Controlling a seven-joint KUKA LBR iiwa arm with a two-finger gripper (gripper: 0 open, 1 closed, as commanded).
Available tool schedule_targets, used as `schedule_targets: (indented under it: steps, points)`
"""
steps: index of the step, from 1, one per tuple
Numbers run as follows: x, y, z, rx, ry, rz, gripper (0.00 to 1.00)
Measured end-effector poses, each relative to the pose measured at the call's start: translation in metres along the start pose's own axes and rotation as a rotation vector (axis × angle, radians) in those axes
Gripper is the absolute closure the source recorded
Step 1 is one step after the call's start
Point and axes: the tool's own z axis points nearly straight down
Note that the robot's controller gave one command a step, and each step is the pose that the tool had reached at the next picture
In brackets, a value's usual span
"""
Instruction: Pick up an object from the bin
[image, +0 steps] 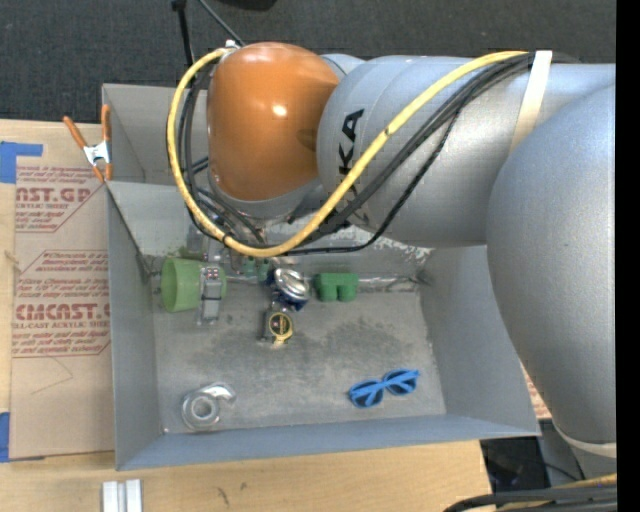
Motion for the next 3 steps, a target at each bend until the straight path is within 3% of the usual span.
schedule_targets:
  steps: [1, 2, 3]
  points:
    - [0.000, -0.023, 0.104, 0.004, 0.007, 0.171, 0.00]
    - [-0.007, -0.065, 0.155, 0.004, 0.002, 0.356, 0.00]
    - [-0.011, -0.008, 0.171, 0.001, 0.002, 0.735, 0.00]
